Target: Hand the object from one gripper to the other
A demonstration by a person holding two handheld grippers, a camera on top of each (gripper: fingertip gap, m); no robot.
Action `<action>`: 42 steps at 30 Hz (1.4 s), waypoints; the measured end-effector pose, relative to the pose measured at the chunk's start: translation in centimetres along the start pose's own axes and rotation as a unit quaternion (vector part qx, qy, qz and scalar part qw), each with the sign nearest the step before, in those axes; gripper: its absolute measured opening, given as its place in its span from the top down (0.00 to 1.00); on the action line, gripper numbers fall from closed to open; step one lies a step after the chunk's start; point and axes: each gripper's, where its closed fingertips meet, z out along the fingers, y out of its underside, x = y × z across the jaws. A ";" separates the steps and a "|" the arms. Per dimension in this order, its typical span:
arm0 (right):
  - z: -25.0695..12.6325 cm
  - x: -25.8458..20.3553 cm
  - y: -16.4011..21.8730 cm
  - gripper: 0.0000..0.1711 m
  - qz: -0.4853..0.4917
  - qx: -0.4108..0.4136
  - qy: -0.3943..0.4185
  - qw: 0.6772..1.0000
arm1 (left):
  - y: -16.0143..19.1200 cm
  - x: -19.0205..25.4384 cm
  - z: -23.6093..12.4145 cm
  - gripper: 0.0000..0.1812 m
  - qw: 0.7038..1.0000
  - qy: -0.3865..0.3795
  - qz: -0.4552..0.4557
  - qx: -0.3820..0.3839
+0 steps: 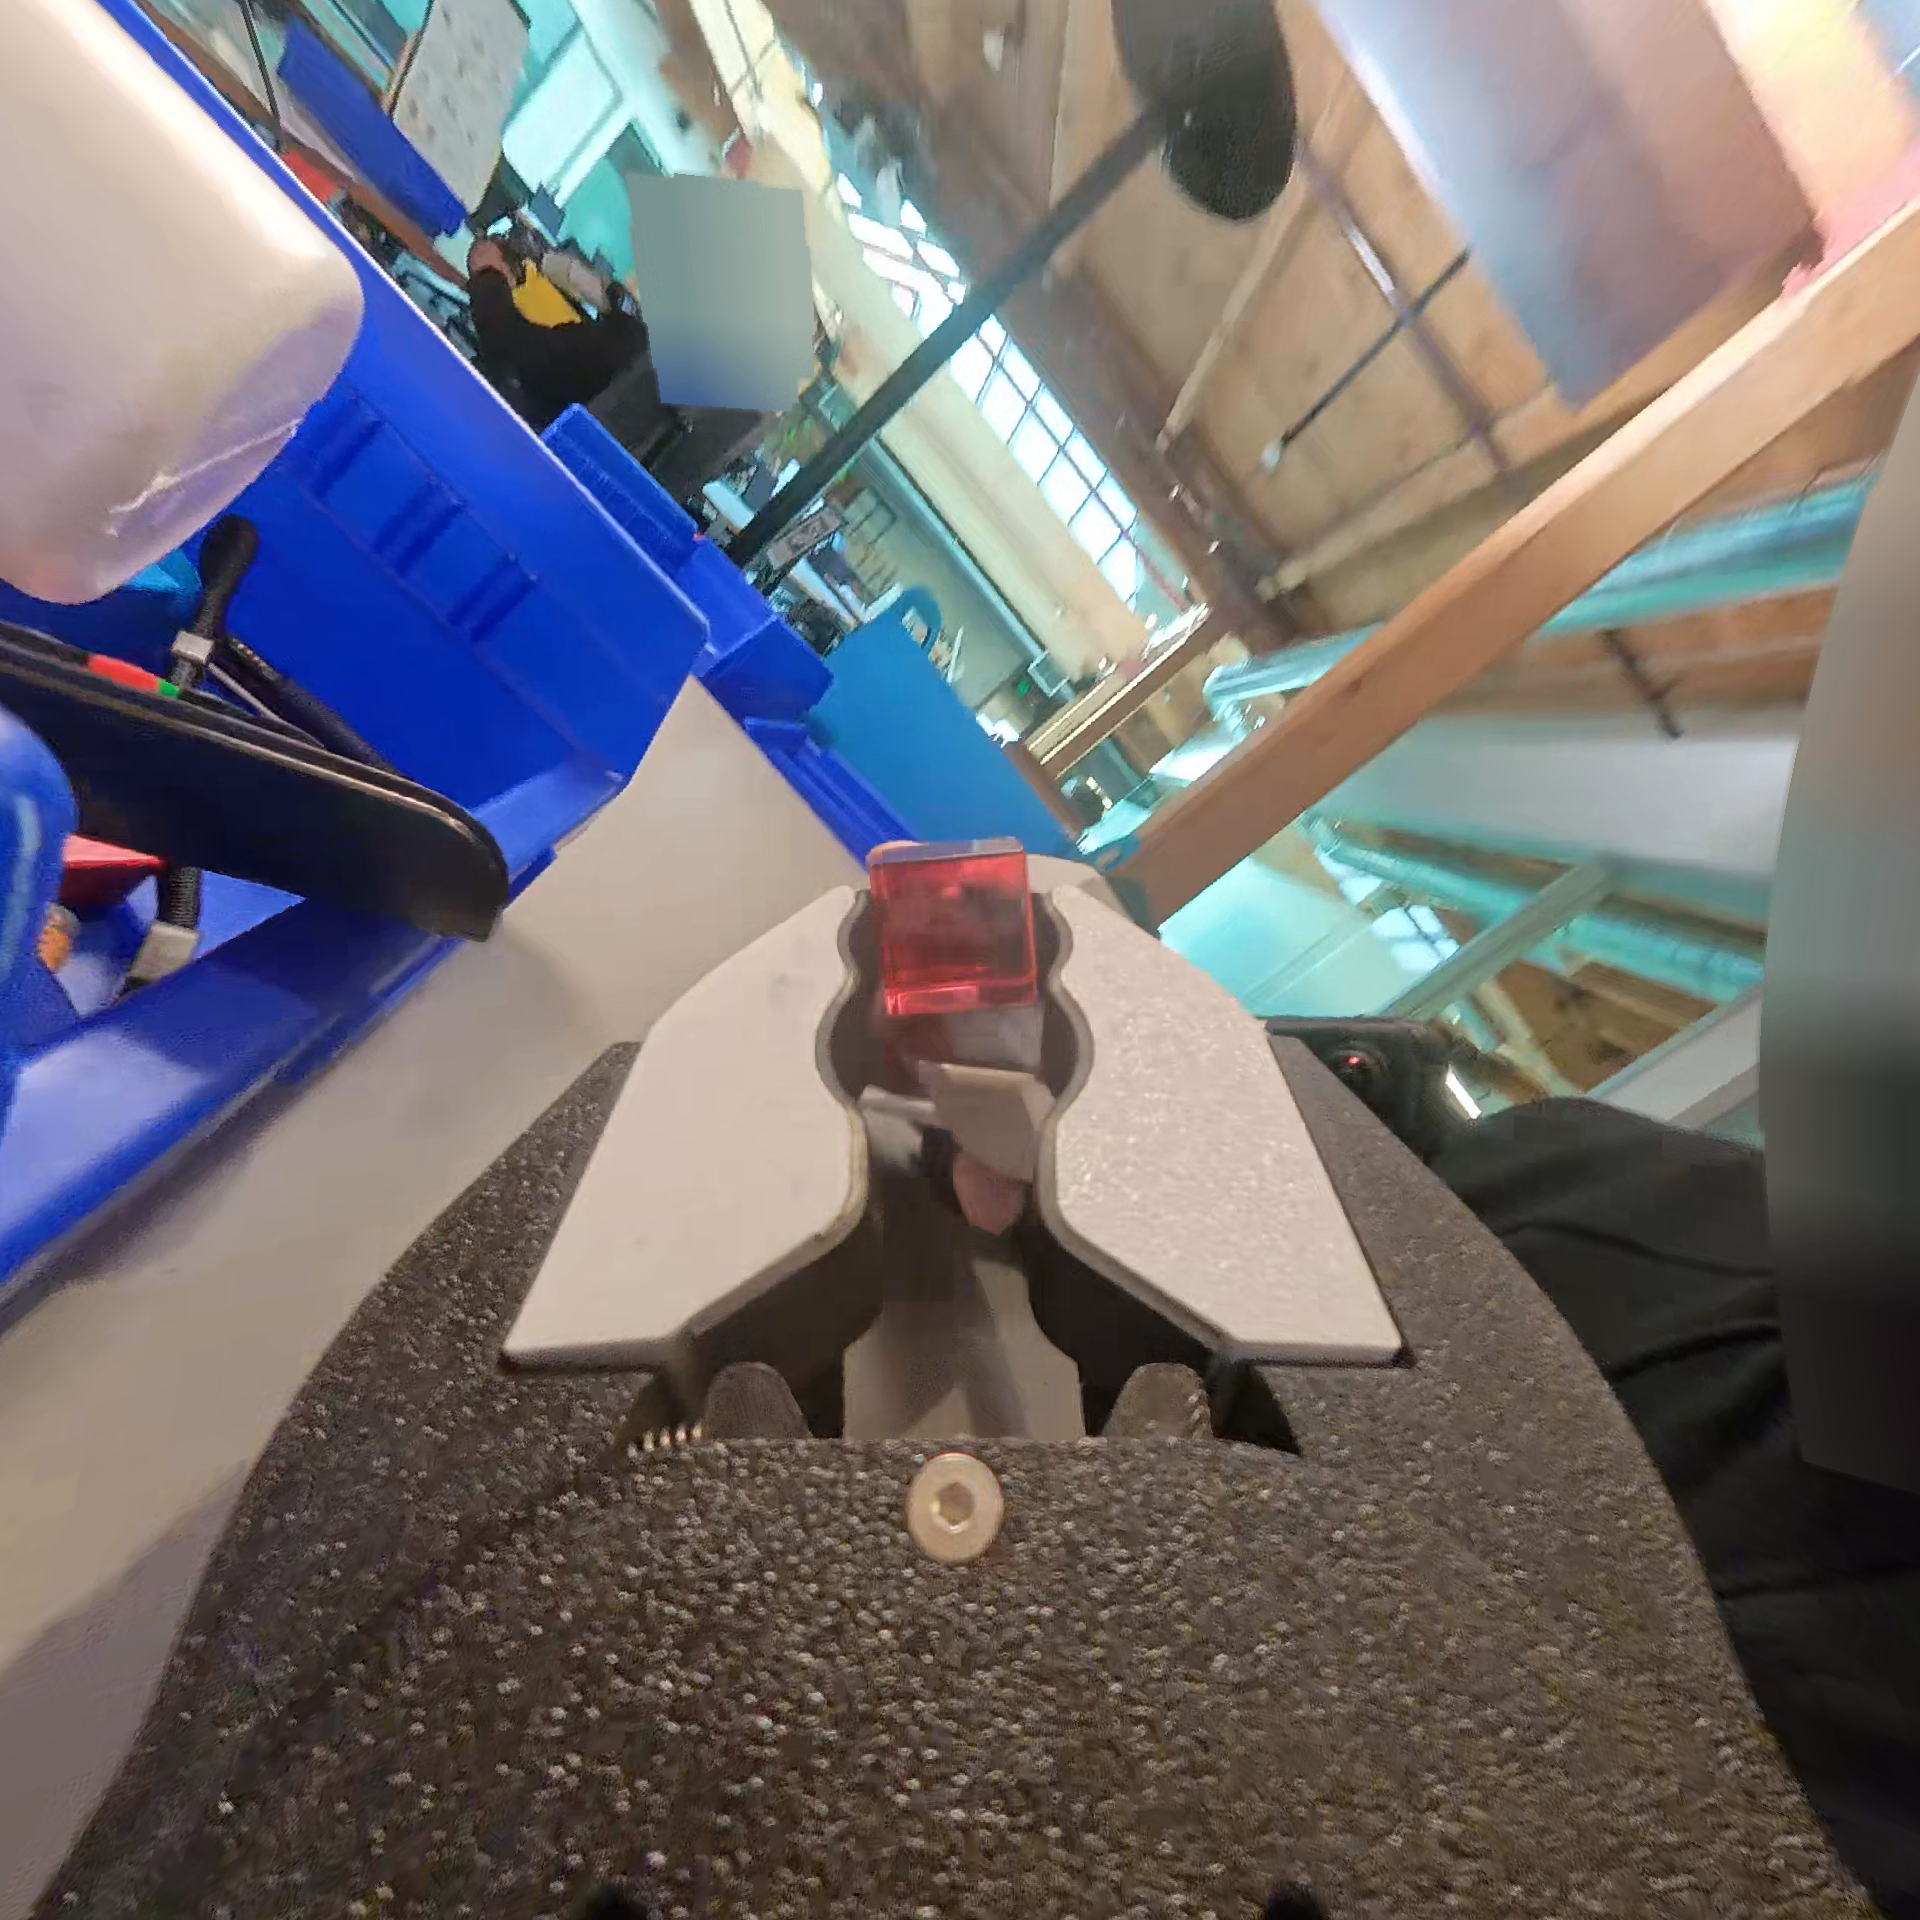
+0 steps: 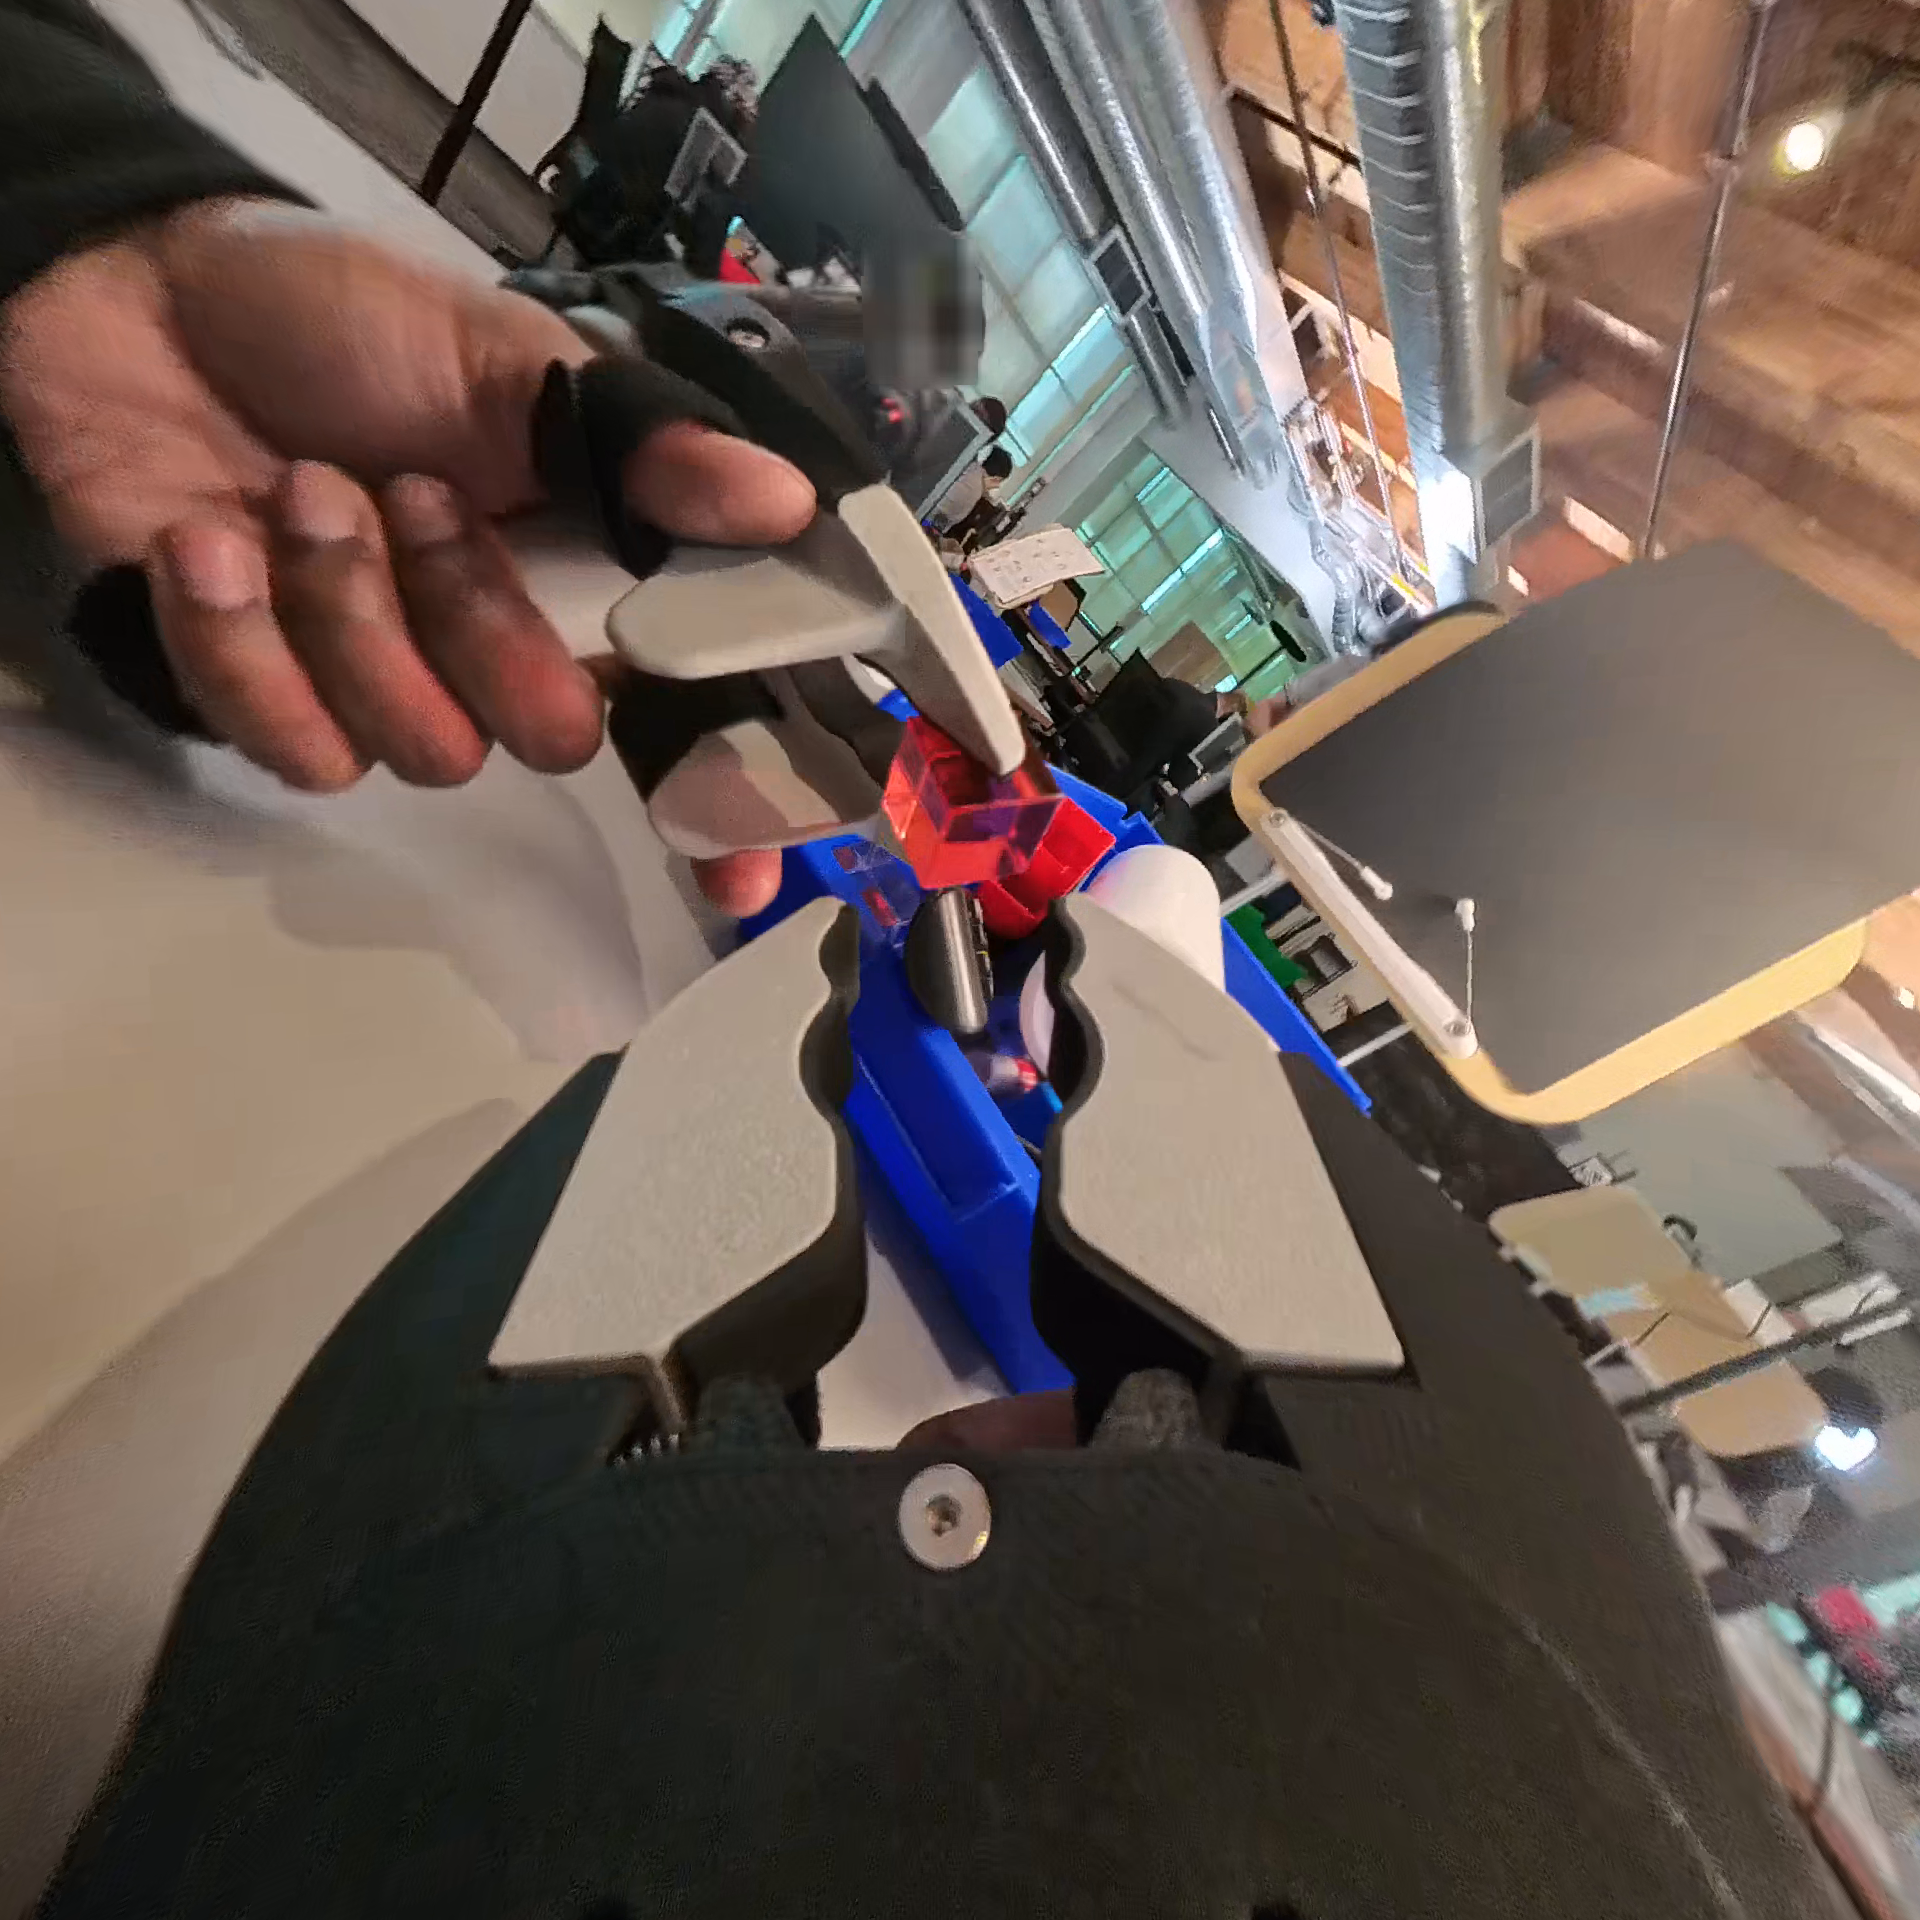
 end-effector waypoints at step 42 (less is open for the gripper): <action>-1.7 -5.8 0.1 0.84 0.507 -0.072 -0.386 0.768 | 6.3 -1.9 -0.5 0.84 0.579 -0.077 0.789 -0.193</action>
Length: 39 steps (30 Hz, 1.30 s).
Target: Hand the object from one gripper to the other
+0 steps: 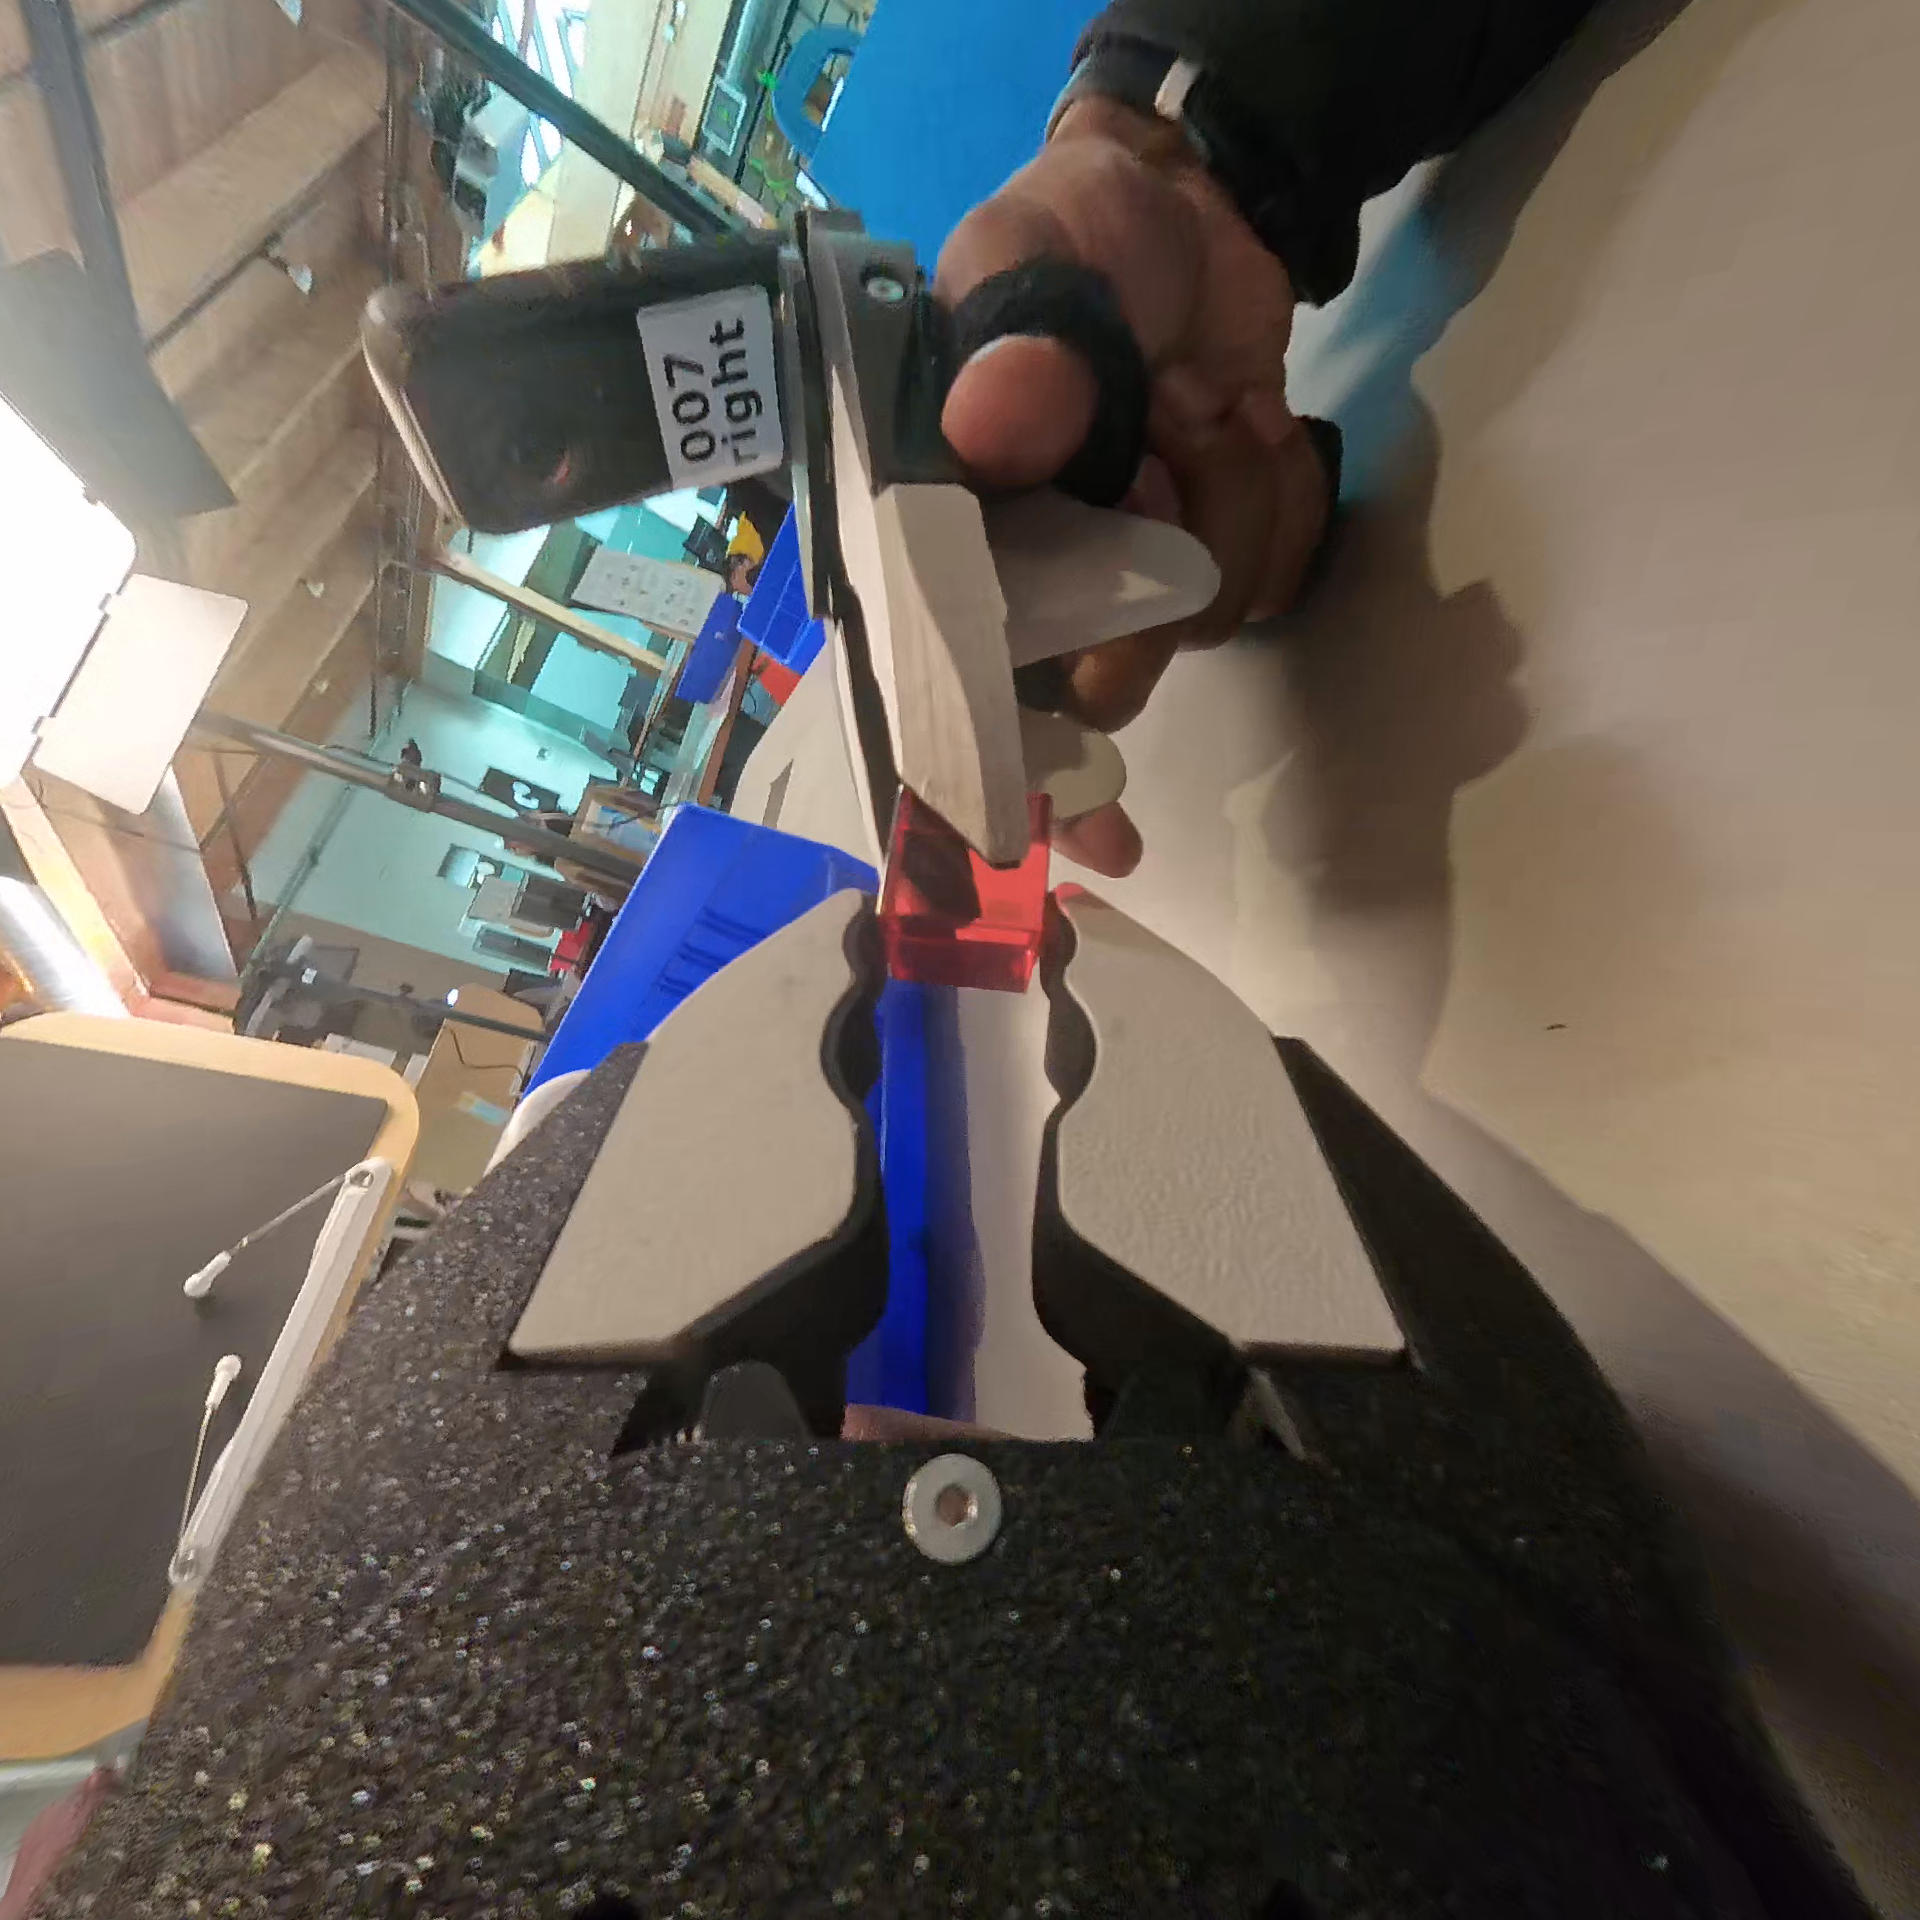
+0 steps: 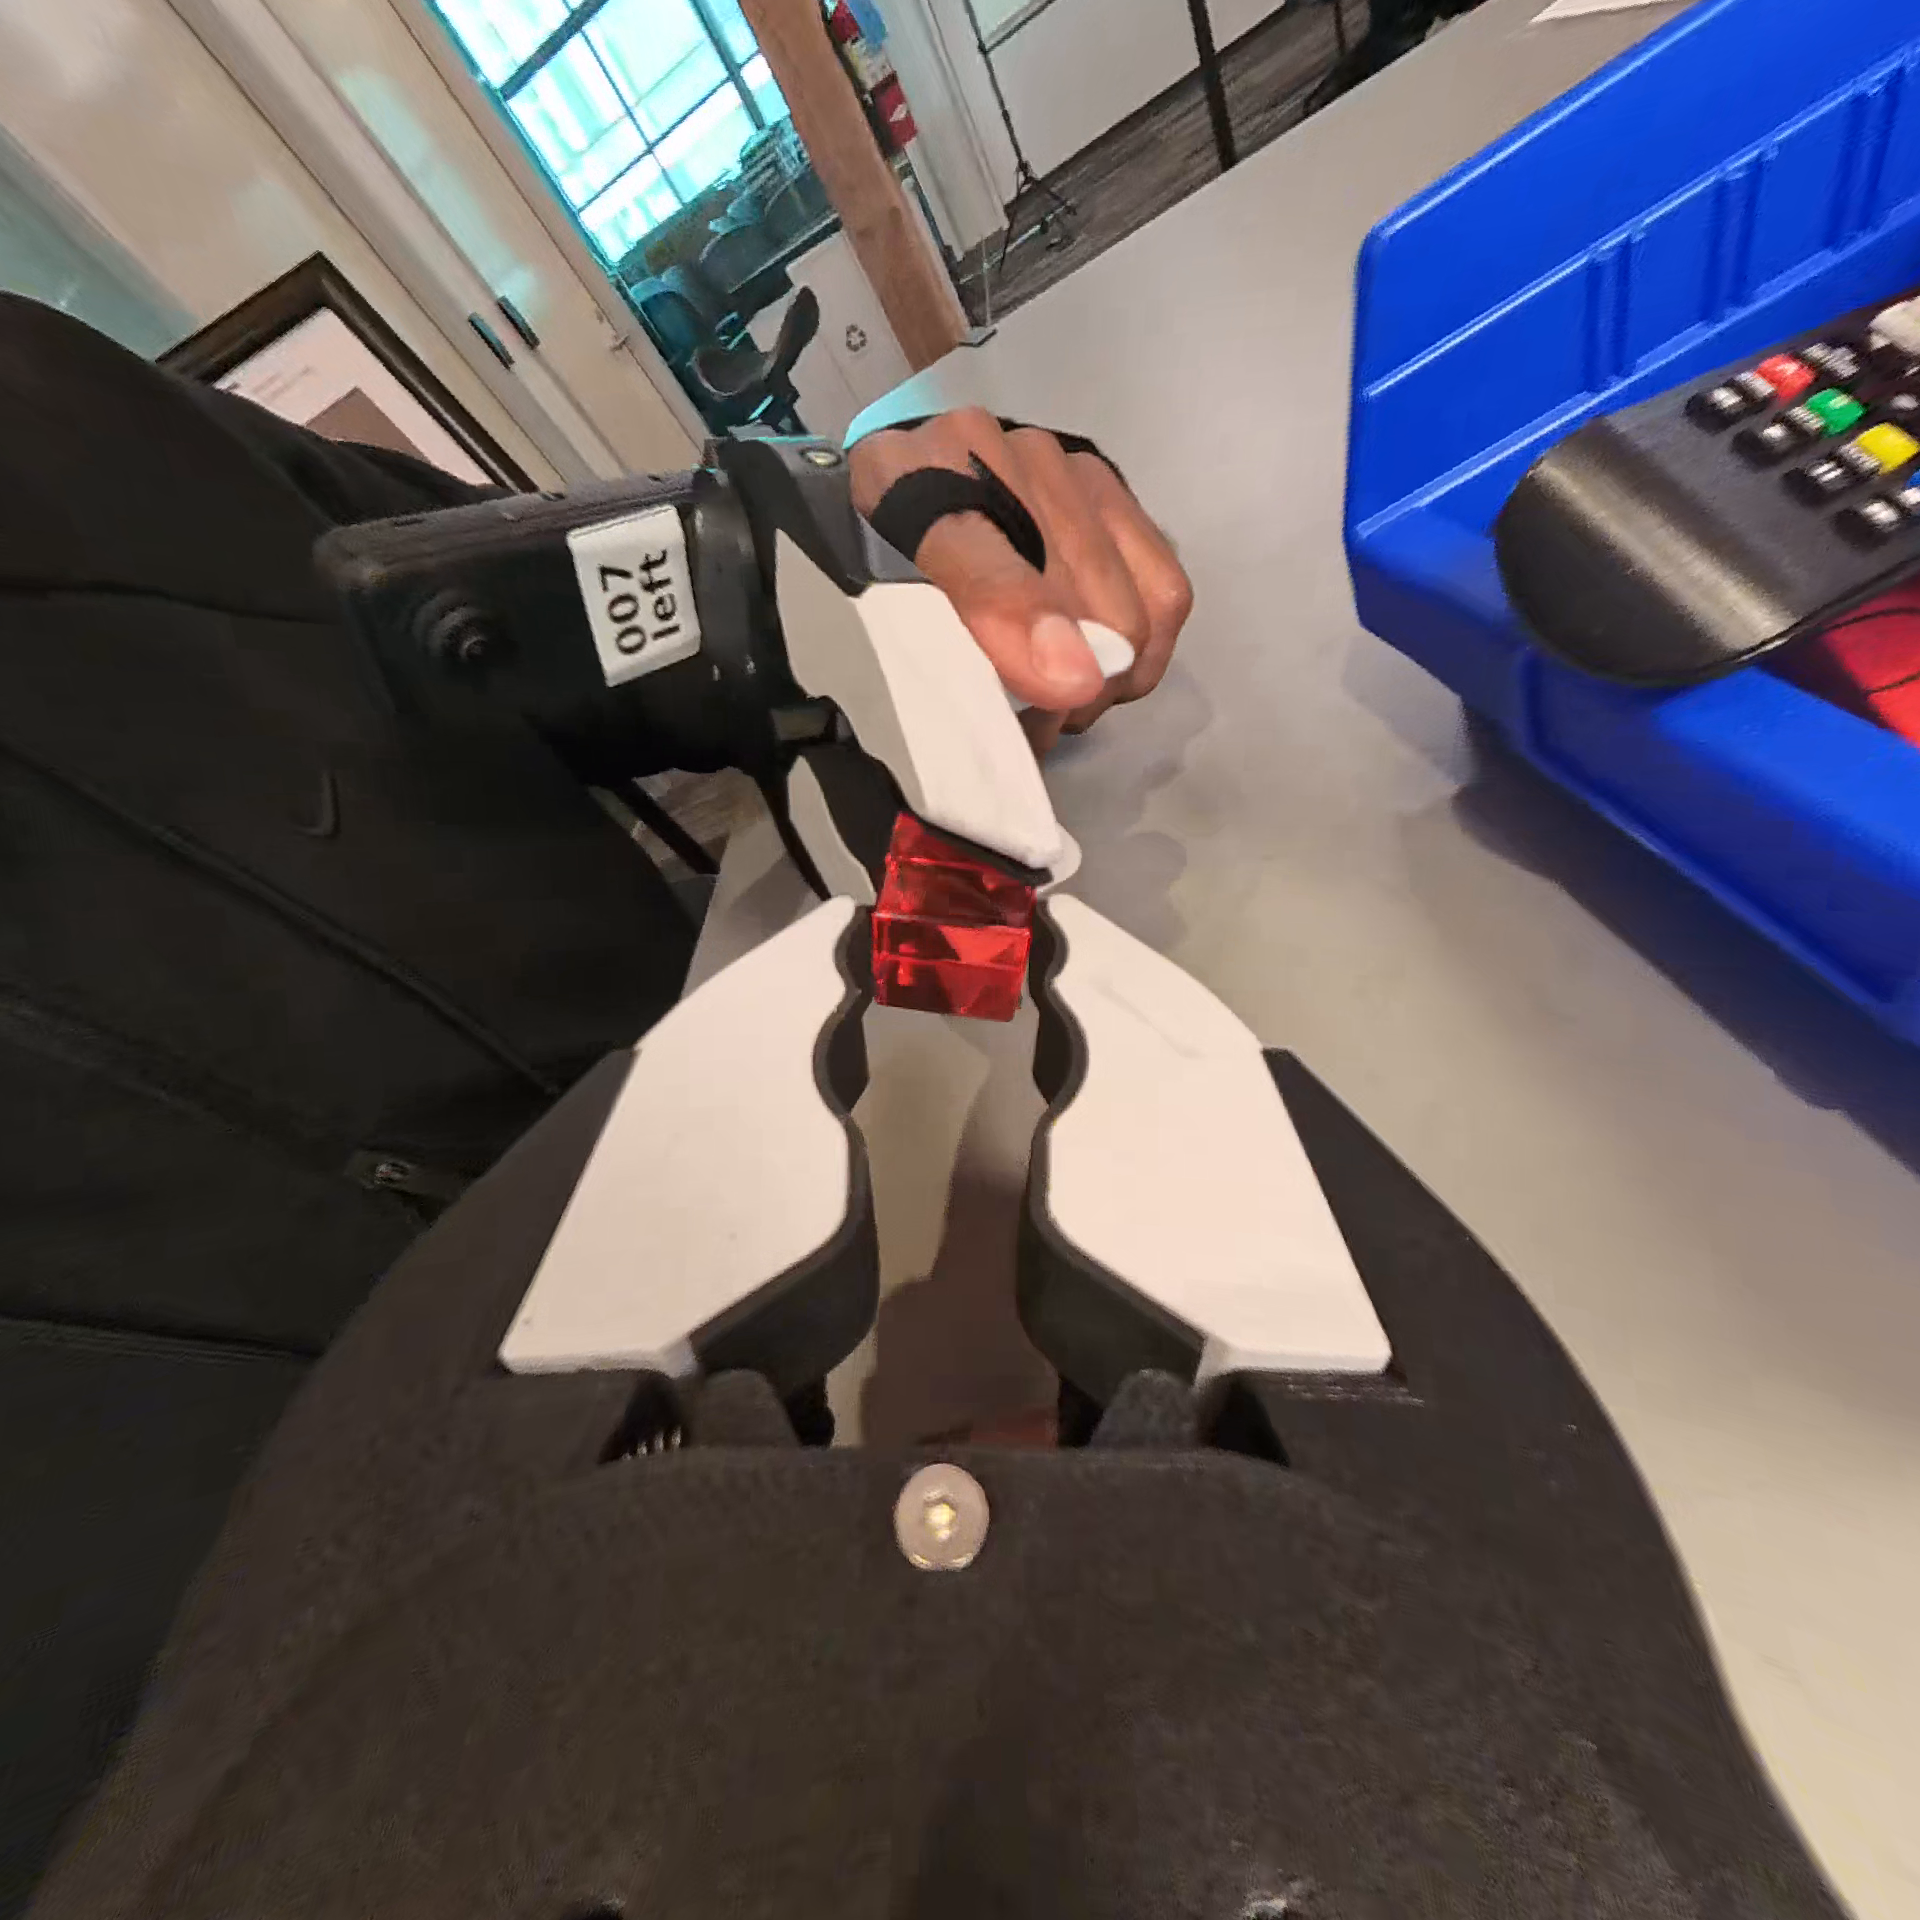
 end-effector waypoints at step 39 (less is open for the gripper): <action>-3.2 5.3 -3.8 0.85 -0.449 -0.030 0.437 0.779 | 2.3 -4.6 -0.2 0.72 0.879 0.016 -0.476 -0.022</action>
